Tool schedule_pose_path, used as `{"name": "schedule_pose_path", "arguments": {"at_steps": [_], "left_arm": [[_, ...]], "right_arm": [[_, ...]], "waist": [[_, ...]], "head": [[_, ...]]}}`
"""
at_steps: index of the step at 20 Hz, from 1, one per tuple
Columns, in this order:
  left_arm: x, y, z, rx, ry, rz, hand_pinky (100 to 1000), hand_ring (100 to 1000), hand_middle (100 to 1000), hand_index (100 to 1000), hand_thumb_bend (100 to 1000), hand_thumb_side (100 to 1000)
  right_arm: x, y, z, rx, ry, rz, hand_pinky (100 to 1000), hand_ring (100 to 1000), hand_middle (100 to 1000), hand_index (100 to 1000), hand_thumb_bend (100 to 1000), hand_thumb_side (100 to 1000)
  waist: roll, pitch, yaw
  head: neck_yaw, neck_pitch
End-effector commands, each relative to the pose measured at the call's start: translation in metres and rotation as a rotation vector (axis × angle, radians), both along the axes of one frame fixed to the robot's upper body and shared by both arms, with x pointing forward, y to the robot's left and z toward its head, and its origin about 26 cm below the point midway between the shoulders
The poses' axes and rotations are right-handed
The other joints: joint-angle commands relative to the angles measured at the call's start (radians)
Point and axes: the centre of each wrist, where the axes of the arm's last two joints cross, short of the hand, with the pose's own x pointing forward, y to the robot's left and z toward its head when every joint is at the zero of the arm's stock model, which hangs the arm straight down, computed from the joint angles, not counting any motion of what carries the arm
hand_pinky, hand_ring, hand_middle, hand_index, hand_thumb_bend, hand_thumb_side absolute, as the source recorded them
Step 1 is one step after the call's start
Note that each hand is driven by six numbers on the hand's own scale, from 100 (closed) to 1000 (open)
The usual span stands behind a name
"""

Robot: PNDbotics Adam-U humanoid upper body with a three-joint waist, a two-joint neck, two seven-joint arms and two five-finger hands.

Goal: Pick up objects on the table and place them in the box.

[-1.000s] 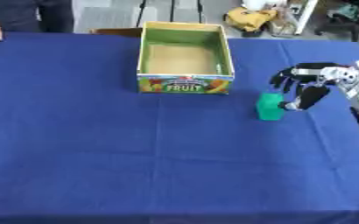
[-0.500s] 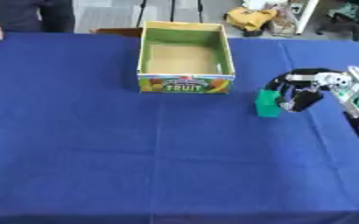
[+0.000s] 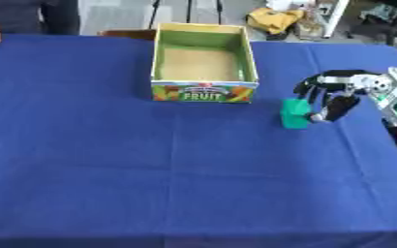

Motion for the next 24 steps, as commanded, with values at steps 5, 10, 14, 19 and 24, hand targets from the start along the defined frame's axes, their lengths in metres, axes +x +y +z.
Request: {"name": "schedule_pose_path", "arguments": {"at_steps": [5,10,14,19,24], "left_arm": [[0.000,0.005,0.009,0.034,-0.023,0.004,648,833,720,780,647,689],[0.000,0.005,0.009,0.034,-0.024,0.004,648,833,720,780,647,689],[0.000,0.005,0.009,0.033,-0.024,0.003,648,833,719,779,647,689],[0.001,0.005,0.009,0.031,-0.025,0.000,648,833,719,779,648,689],[0.001,0.004,0.009,0.028,-0.026,-0.001,647,833,718,779,649,689]], "right_arm": [[-0.004,-0.010,0.040,-0.002,-0.083,-0.023,615,755,782,914,345,134],[-0.003,-0.006,0.037,-0.005,-0.065,-0.014,616,756,784,915,352,133],[-0.001,-0.002,0.033,-0.015,-0.047,-0.002,616,757,785,915,351,129],[0.003,0.003,0.027,-0.026,-0.026,0.014,617,759,786,915,349,127],[0.005,0.006,0.018,-0.031,0.000,0.021,616,758,786,915,347,124]], "waist": [[-0.002,-0.020,-0.006],[-0.002,-0.019,-0.004],[0.001,-0.018,0.001],[0.003,-0.015,0.002],[0.006,-0.012,0.004]], "head": [[0.002,0.006],[0.001,0.005],[0.001,0.005],[0.000,0.005],[-0.001,0.003]]}}
